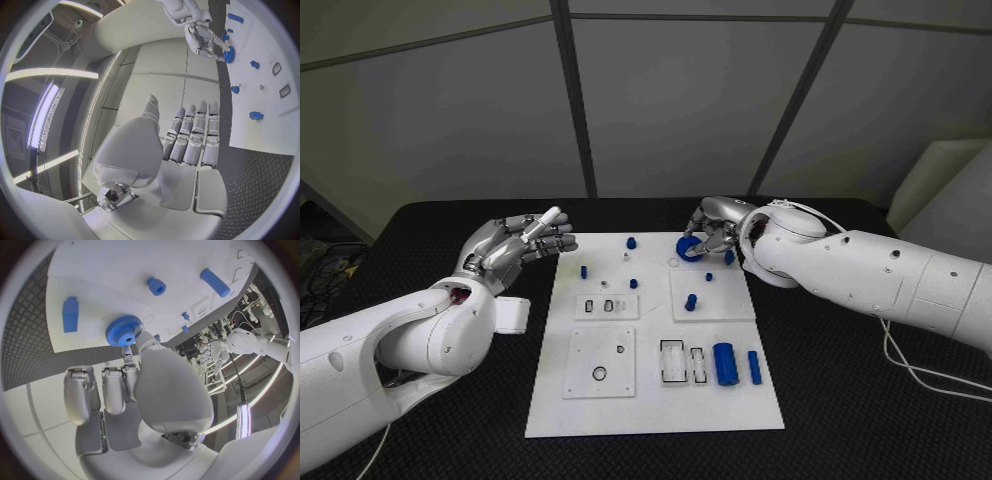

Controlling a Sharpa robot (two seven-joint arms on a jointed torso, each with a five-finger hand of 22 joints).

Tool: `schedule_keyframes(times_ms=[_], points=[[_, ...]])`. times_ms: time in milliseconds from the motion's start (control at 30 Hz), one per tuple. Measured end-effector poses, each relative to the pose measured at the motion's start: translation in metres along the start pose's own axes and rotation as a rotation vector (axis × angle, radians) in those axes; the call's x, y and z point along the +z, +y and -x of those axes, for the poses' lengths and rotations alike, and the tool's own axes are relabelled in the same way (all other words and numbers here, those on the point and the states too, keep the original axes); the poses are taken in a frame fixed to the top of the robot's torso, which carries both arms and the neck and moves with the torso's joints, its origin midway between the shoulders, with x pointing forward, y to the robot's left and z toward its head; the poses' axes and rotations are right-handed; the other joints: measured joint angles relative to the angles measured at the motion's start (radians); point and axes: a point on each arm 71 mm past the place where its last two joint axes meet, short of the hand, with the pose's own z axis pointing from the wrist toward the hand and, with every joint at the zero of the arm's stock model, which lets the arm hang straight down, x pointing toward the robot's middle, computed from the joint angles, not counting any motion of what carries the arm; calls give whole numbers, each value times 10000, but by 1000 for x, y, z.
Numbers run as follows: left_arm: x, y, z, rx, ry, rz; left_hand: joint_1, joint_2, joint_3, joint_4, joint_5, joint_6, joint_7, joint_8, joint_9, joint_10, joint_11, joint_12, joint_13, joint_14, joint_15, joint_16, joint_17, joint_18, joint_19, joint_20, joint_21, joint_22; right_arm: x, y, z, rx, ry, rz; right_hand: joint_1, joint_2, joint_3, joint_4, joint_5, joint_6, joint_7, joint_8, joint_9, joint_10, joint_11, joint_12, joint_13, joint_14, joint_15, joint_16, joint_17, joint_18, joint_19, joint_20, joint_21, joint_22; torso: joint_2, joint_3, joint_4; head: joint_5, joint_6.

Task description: Assemble the parts on the task board

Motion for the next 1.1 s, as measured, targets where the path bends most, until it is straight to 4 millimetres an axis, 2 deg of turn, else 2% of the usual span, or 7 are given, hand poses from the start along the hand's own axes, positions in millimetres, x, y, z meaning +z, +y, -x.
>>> schedule_keyframes(times_ms=[333,433,633,700,767,967,1100], points=[[0,0,0,-3,7,19,0,0,0,0,0,0,0,0,0,0,0,-45,0,0,0,-43,1,0,1,0,0,0,-1,8,0,-1,-162,310,-3,-5,-45,-44,-2,3,-3,-13,2,0,0,0,0,0,0,0,-1,0,0,1,0,0,0,-3,9,0,13],[0,0,0,-3,7,26,0,0,0,0,0,0,0,0,1,0,0,-45,0,0,0,-45,1,0,1,0,0,1,0,8,0,-20,-146,300,-109,-106,-112,-111,-2,7,-20,-176,33,0,1,-122,-1,0,0,0,-1,-1,0,1,0,-1,-1,-7,11,-10,6],[0,0,0,0,2,42,0,0,-27,-27,0,0,0,0,1,0,0,-44,0,0,0,-45,-4,0,1,0,0,-13,1,6,-1,-63,-67,193,-382,-162,-216,-142,4,-369,98,-279,5,0,1,-352,3,0,1,0,-1,0,0,1,0,-1,-2,-12,11,-6,-8],[0,0,0,0,3,47,0,0,-28,-28,0,0,0,0,1,-1,1,-45,0,0,0,-45,-8,0,0,0,0,-14,2,6,-1,-74,-33,172,-390,-150,-215,-143,4,-401,70,-278,-23,0,1,-392,12,0,1,0,-2,1,0,1,0,-1,-2,-11,11,-6,-9],[0,0,0,0,2,51,0,0,-28,-28,0,0,0,0,1,0,0,-44,0,0,0,-45,-8,0,1,0,0,-13,2,7,-2,-81,-4,160,-413,-173,-230,-129,7,-510,112,-276,-37,-5,6,-480,28,38,39,0,-1,0,0,1,0,-1,-2,-11,11,-6,-14],[0,0,0,1,1,70,0,0,-28,-28,0,0,0,-48,-9,0,1,-79,0,0,0,-45,-7,-1,1,0,0,-13,4,8,-3,-100,82,138,-468,-228,-295,-146,-33,-982,203,-255,-152,-163,164,-874,15,-1,76,-42,-2,0,16,62,0,-1,-2,-11,18,-8,-22],[0,0,1,4,-5,83,0,0,-28,-27,0,0,0,-48,-10,0,1,-81,0,0,0,-45,-7,0,1,0,0,-12,4,8,-3,-116,127,101,-467,-228,-311,-162,-33,-1046,210,-255,-165,-163,164,-902,16,35,112,-42,-2,1,1,76,0,-2,-2,-11,21,-18,-23]])
